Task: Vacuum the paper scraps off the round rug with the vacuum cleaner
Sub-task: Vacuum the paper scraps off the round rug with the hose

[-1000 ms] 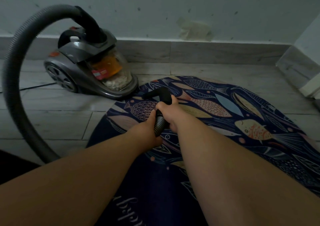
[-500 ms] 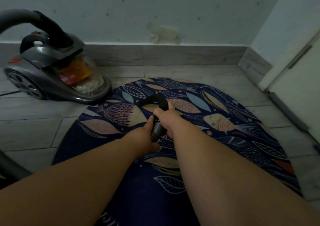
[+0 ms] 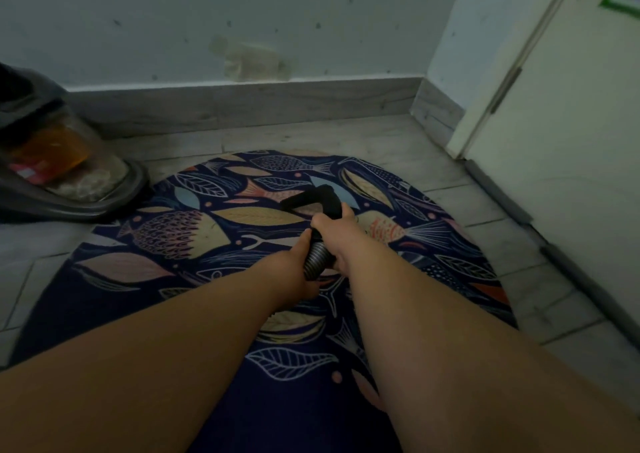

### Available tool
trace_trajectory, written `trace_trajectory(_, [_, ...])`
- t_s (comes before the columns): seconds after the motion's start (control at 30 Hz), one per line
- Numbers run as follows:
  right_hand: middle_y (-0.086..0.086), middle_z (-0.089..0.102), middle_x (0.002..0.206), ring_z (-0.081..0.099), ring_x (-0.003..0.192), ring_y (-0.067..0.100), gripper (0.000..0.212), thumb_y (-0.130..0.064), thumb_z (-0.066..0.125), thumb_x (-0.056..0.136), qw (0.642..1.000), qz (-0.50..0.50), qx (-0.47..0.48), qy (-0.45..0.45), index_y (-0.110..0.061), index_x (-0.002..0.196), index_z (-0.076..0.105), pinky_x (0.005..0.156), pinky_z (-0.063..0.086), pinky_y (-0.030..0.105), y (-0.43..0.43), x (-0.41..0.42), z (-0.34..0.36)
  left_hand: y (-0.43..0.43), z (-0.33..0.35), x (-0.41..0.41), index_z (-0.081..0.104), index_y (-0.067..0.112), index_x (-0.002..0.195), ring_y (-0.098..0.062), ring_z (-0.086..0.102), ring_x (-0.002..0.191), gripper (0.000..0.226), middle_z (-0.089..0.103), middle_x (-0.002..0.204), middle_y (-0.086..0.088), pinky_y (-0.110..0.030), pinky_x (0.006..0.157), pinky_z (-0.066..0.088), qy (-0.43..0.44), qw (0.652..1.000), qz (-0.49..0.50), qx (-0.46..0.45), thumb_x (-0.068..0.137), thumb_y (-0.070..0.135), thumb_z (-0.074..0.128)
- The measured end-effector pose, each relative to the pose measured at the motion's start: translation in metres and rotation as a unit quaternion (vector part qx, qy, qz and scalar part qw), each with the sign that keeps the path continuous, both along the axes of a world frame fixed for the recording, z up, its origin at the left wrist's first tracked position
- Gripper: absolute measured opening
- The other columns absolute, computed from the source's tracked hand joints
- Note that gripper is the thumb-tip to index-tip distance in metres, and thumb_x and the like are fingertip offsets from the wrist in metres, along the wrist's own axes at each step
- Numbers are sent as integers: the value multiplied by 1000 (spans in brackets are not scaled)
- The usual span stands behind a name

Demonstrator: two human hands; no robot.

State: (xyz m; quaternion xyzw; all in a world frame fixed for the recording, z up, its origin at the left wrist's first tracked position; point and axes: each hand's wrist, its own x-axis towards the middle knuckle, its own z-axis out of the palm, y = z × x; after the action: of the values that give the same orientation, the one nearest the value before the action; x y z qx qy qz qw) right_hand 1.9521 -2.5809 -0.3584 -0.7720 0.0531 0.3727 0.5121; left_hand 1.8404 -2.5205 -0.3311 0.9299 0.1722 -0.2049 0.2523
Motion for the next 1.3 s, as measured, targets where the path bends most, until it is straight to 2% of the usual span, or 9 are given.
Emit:
trace_trajectory(0.2, [13, 46, 140, 59, 105, 37, 87, -32, 59, 90, 999, -50, 8, -19, -42, 157, 3, 93, 53, 56, -54, 26, 1, -40, -5, 32, -23, 27, 147, -27, 56, 107, 98, 54, 128, -13, -34, 91, 46, 14, 999, -37, 7, 90, 37, 56])
trace_trajectory(0.4, [13, 45, 144, 57, 111, 37, 94, -33, 63, 85, 994, -107, 15, -33, -44, 157, 3, 94, 52, 57, -92, 37, 0, -74, -4, 53, -23, 28, 147, -27, 54, 110, 98, 51, 134, -14, -28, 84, 40, 11, 997, -68, -21, 90, 33, 56])
trace_trajectory(0.57, [13, 44, 146, 57, 113, 37, 89, -39, 64, 90, 988, -150, -1, -46, -45, 156, 3, 94, 53, 57, -127, 44, 0, -103, -9, 67, -24, 29, 146, -29, 49, 120, 98, 33, 150, -17, -30, 95, 39, 14, 995, -98, -23, 90, 31, 56])
trace_trajectory(0.77, [17, 47, 142, 56, 105, 33, 87, -34, 59, 94, 980, -170, -59, -79, -41, 157, 0, 94, 52, 50, -158, 50, 3, -130, -10, 76, -22, 27, 147, -30, 53, 113, 98, 53, 131, -17, -32, 93, 41, 14, 992, -123, -27, 90, 30, 58])
trace_trajectory(0.9, [20, 42, 147, 54, 109, 36, 87, -30, 58, 96, 977, -186, -77, -75, -38, 158, -3, 90, 50, 46, -170, 49, 12, -138, -6, 78, -19, 27, 148, -30, 53, 113, 97, 53, 131, -16, -33, 95, 41, 7, 991, -134, -30, 90, 30, 58])
trace_trajectory(1.0, [20, 44, 145, 51, 96, 32, 86, -28, 57, 97, 973, -197, -92, -76, -36, 158, -3, 82, 48, 43, -175, 48, 15, -144, -4, 81, -18, 27, 148, -30, 53, 112, 97, 54, 129, -16, -34, 95, 43, 3, 989, -147, -22, 89, 30, 58])
trace_trajectory(1.13, [21, 46, 142, 54, 97, 33, 90, -27, 59, 95, 969, -216, -98, -69, -37, 158, -4, 91, 53, 48, -179, 46, 19, -148, -3, 83, -18, 28, 148, -29, 52, 114, 96, 52, 132, -15, -33, 96, 42, 7, 988, -154, -16, 89, 30, 58])
trace_trajectory(1.23, [20, 47, 139, 53, 78, 27, 95, -26, 64, 92, 968, -232, -74, -55, -40, 157, -4, 89, 55, 50, -178, 43, 18, -145, -3, 81, -17, 30, 149, -29, 52, 115, 96, 51, 134, -15, -32, 94, 41, 15, 988, -153, -14, 89, 30, 58])
trace_trajectory(1.3, [19, 48, 138, 53, 76, 27, 99, -27, 67, 90, 967, -243, -62, -45, -44, 155, -6, 87, 56, 50, -174, 39, 16, -140, -3, 79, -17, 31, 149, -28, 53, 113, 96, 51, 133, -14, -29, 90, 41, 21, 988, -154, -10, 89, 30, 58])
